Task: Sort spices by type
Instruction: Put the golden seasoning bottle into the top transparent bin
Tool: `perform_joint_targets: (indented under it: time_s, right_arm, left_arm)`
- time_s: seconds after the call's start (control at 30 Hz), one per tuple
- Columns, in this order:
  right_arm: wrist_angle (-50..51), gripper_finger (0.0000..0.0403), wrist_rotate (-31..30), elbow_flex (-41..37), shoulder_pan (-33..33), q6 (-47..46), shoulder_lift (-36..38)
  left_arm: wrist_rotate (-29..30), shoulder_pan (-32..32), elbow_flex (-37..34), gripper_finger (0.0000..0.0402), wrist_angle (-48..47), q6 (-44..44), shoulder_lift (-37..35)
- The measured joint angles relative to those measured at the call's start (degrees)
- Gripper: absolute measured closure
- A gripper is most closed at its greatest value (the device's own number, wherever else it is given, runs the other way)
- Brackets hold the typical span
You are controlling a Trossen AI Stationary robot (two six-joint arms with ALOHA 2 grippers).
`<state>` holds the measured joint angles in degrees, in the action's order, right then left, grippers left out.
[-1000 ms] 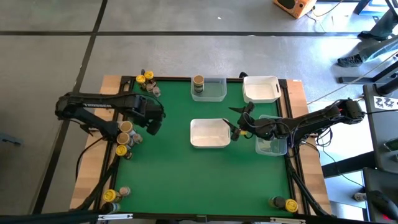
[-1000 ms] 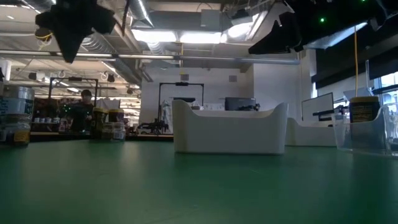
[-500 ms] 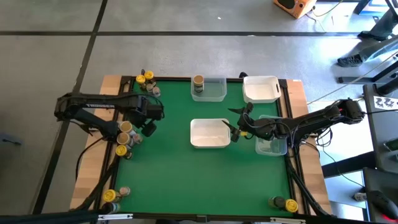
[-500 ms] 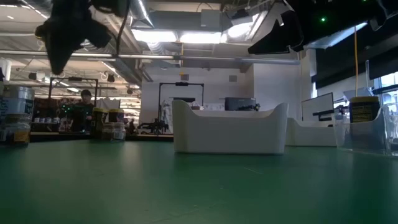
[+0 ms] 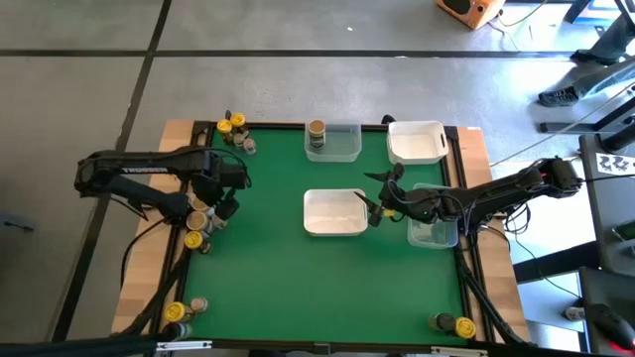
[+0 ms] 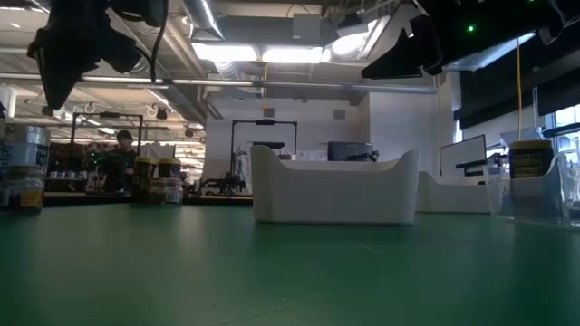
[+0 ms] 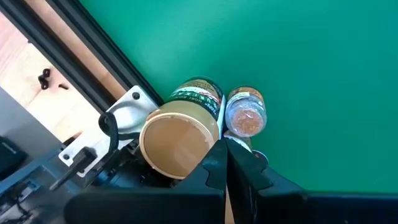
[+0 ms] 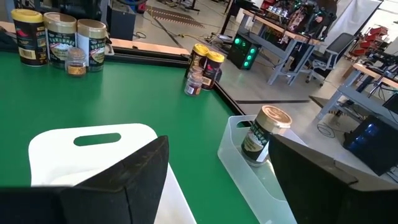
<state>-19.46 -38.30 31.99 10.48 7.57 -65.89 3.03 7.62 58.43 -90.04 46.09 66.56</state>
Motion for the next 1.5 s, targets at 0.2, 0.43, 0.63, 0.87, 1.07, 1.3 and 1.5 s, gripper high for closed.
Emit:
perform_joint_targets:
  time_s: [0.2,0.43,0.63,0.87,1.07,1.3,1.5]
  right_arm:
    - [0.02,0.0127,0.9,-0.02,-0.02,0.0,0.0]
    - [-0.08,0.0127,1.53,-0.02,-0.02,-0.01,0.0]
    - [-0.21,0.0127,1.51,-0.02,0.0,0.0,0.0]
    - [-0.24,0.0127,1.51,-0.02,-0.02,0.0,0.0]
    - [-0.24,0.0127,1.51,-0.02,0.0,0.0,0.0]
    - [-0.24,0.0127,1.51,-0.02,-0.02,0.0,0.0]
    - [-0.2,0.0127,1.51,-0.02,-0.02,0.0,0.0]
  left_arm:
    - [-0.01,0.04,-3.95,0.0401,0.08,-4.52,-0.24]
    - [-1.25,0.04,-8.38,0.0401,-0.37,-7.26,-0.3]
    - [0.02,1.32,-8.44,0.0401,-0.37,-7.76,-0.28]
    - [0.42,2.54,-8.46,0.0399,-0.28,-9.82,-0.23]
    - [0.73,3.79,-8.22,0.0399,0.5,-10.08,-0.24]
    - [2.64,4.55,-4.98,0.04,7.0,-11.12,-0.17]
    - [2.97,4.55,-4.94,0.04,3.83,-11.2,-0.15]
